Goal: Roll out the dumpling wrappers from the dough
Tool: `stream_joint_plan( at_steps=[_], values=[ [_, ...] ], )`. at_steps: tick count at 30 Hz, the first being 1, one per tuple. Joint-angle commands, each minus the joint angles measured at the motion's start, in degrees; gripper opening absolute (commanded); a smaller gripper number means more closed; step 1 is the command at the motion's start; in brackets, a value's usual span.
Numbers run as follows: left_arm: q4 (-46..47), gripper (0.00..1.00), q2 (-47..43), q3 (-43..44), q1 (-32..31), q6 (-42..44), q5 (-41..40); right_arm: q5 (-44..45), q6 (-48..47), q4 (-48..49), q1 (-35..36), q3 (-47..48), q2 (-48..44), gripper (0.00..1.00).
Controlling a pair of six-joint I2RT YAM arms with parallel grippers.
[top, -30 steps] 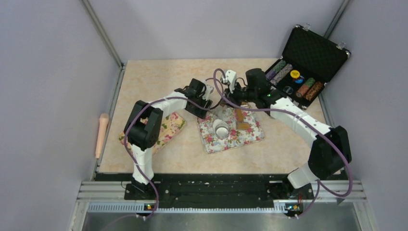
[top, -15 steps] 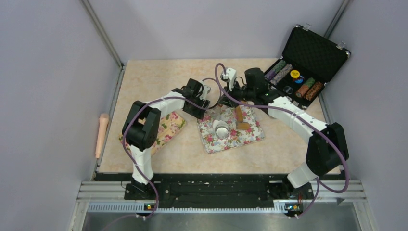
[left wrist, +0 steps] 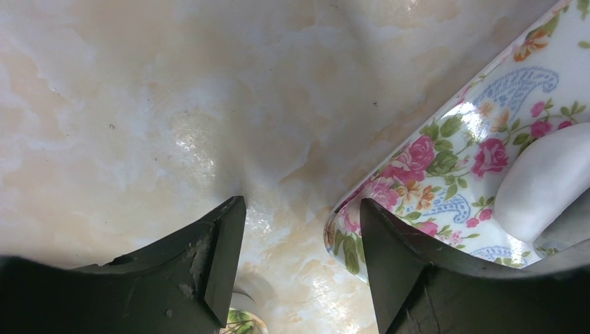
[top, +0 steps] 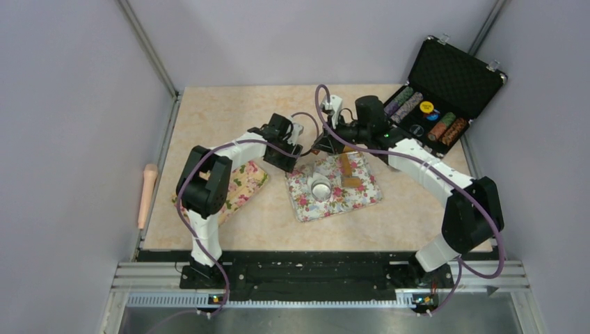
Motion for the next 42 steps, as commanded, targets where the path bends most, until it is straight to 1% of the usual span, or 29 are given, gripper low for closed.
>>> stream_joint_plan(
  at_steps=[1, 7, 13, 17, 20, 25, 31, 39, 42],
  values=[
    [2.1, 0.67, -1.8, -0.7, -0.2, -1.1, 1.4, -6.0, 0.1, 3.4, 1.0, 1.2, 1.1, 0.00],
    [2.0, 0.67, -1.6, -0.4, -0.3, -1.1, 1.4, -5.7, -0.5, 3.6, 1.0, 1.4, 4.0, 0.00],
    [2.3, 0.67, -2.3, -0.9, 0.1, -1.2, 1.1, -3.5, -5.9, -1.8, 1.1, 1.8, 5.3, 0.00],
    [2.5, 0.67, -2.0, -1.1, 0.8, -1.2, 1.4, -2.5, -7.6, -4.2, 1.1, 0.9, 3.9, 0.00],
    [3.1, 0.67, -1.9, -1.6, 1.7, -3.6, 2.2, -1.9, -6.5, -2.9, 0.9, 0.4, 1.9, 0.00],
    [4.8, 0.67, -2.4, -3.4, 4.9, -5.6, 7.3, -1.8, -4.1, 0.1, 0.2, 0.4, -1.0, 0.00],
    [4.5, 0.67, -1.8, -3.6, 5.7, -6.1, 7.6, -1.9, -4.0, -0.6, 0.1, 0.1, 1.8, 0.00],
    [4.4, 0.67, -1.7, -3.6, 5.7, -6.2, 7.2, 4.1, -10.7, -2.0, 0.1, -2.0, 1.9, 0.00],
    [4.3, 0.67, -1.5, -3.6, 5.7, -6.3, 6.9, 7.9, -12.1, 0.4, 0.1, -3.2, 0.5, 0.00]
  ],
)
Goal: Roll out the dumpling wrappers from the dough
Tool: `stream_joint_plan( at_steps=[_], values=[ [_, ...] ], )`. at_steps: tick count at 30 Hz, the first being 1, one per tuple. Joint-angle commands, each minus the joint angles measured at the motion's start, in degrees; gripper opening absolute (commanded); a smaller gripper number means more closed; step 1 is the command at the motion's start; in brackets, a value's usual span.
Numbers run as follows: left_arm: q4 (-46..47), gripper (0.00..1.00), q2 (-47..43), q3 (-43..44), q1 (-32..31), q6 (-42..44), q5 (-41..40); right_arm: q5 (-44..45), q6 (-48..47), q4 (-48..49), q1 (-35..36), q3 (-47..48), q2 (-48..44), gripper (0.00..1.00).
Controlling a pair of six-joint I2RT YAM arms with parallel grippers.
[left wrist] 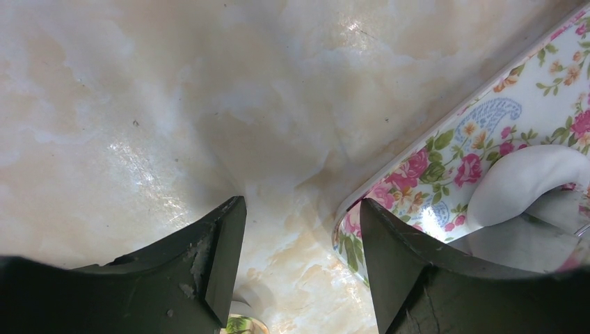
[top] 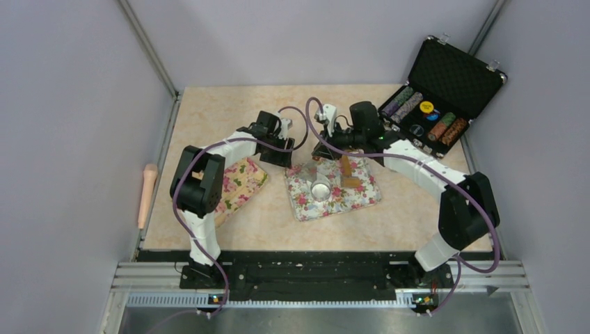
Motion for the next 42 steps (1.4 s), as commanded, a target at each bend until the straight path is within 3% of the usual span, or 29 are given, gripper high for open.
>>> stream_joint_plan(
  at_steps=[1, 5, 9, 17, 24, 36, 42],
  values=[
    [-0.1, 0.66, -0.4, -1.2, 0.4, -0.4, -0.8, 8.4, -5.1, 4.1, -0.2, -2.8, -2.8, 0.00],
    [-0.1, 0.66, -0.4, -1.3, 0.3, -0.5, -0.9, 16.8, -6.9, 10.6, 0.4, -6.0, -6.1, 0.00],
    [-0.1, 0.66, -0.7, -1.4, 0.3, -0.4, -1.1, 23.3, -10.0, 10.8, 0.5, -6.3, -7.7, 0.00],
    [-0.3, 0.65, 0.3, -1.2, 0.2, -0.2, -0.2, 26.2, -13.2, 9.8, 1.4, -7.0, -10.8, 0.00],
    [-0.3, 0.64, -0.3, -1.2, 0.2, -0.3, -1.0, 35.2, -16.1, 9.4, 2.7, -6.5, -12.0, 0.00],
    [-0.4, 0.65, -1.9, -1.3, 0.2, 0.2, 0.9, 27.3, -6.0, -0.5, 2.9, 1.0, -16.6, 0.00],
    [-1.0, 0.76, -5.5, 0.1, 0.2, 2.8, 6.6, 25.8, 2.5, -4.0, 1.2, -1.0, -19.5, 0.00]
  ],
)
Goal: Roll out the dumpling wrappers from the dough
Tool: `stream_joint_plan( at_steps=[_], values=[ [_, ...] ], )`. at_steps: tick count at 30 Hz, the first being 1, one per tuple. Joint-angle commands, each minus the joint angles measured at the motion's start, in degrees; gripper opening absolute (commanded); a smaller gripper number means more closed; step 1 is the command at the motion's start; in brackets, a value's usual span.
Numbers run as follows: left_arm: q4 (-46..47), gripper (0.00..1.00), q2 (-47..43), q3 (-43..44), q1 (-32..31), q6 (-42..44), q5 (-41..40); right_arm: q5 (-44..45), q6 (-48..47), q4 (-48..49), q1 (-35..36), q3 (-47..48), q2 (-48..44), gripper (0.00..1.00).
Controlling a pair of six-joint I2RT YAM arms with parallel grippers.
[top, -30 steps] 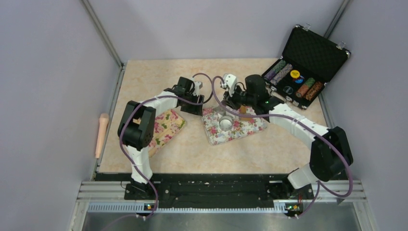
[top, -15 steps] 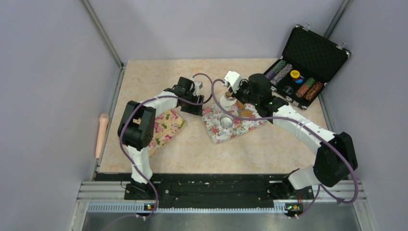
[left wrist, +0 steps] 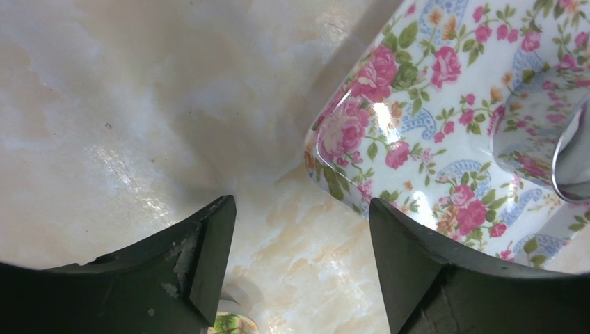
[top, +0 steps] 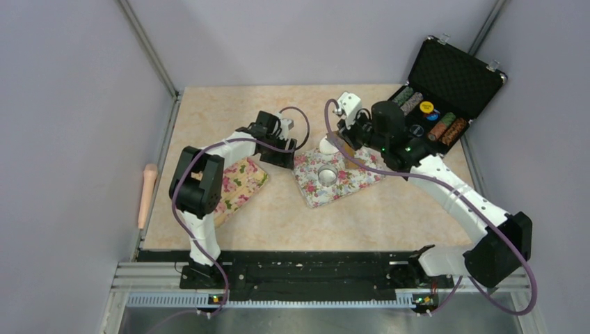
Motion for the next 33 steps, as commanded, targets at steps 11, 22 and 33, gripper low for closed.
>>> stream_joint_plan(
  at_steps=[11, 22, 33],
  values=[
    [-5.7, 0.81, -2.0, 10.0, -9.5, 12.7, 3.3, -21.4, 16.9, 0.1, -18.2, -5.7, -6.7, 0.00],
    [-9.6, 0.75, 9.8, 22.2, -12.3, 7.3, -2.2, -26.7, 17.8, 4.9, -28.4, -12.9, -16.9, 0.00],
    [-9.4, 0.64, 11.1, 21.3, -13.0, 6.1, 0.0, -26.9, 17.0, 4.9, -29.2, -13.7, -19.2, 0.00]
  ],
)
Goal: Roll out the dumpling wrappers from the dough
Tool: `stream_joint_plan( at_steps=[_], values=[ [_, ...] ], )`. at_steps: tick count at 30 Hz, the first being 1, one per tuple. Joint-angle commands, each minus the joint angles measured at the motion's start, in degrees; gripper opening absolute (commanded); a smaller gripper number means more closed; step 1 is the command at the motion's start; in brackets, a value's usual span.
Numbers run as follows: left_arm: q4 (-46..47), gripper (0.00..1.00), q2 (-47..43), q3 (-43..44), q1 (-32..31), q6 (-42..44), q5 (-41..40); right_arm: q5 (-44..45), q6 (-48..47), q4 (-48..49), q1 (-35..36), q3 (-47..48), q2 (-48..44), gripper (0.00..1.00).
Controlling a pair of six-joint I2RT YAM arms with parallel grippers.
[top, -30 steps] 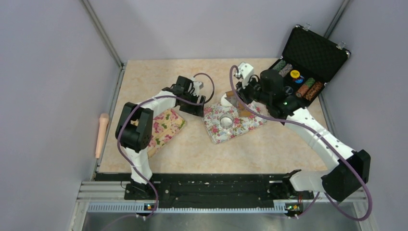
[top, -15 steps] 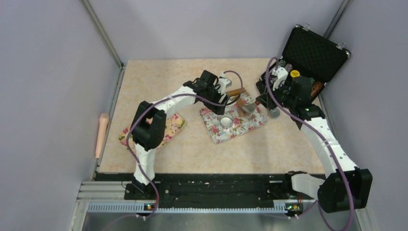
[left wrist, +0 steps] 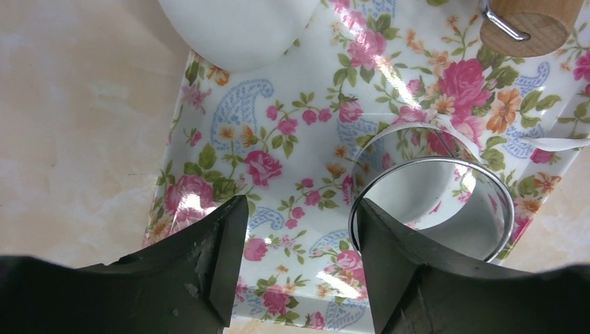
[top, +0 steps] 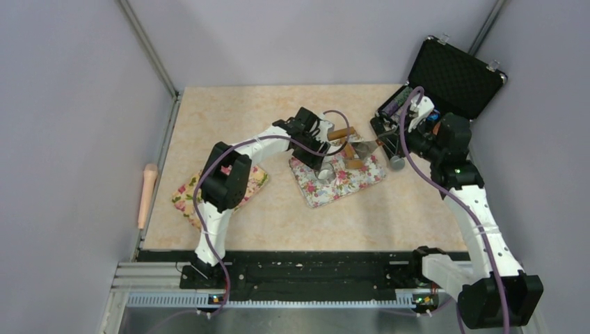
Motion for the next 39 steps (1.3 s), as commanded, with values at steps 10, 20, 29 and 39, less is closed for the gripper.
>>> stream_joint_plan(
  at_steps=[10, 20, 29, 39],
  values=[
    [0.4, 0.25, -0.2, 1.9, -0.5, -2.3, 6.1, -1.4, 0.1, 3.0, -1.0, -0.3, -1.0, 0.00],
    [2.0, 0.00, -1.8, 0.8, 1.2, -5.8, 9.4, -3.5, 3.7, 5.0, -1.0, -1.2, 2.8, 0.00],
    [6.3, 0.00, -5.6, 0.9, 7.8, -11.1, 19.7, -2.5, 3.8, 5.7, -1.1, -2.1, 1.7, 0.00],
    [8.2, 0.00, -3.6, 3.9, 11.5, -11.5, 8.2, -3.6, 5.4, 7.4, -1.1, -3.0, 3.2, 0.00]
  ],
)
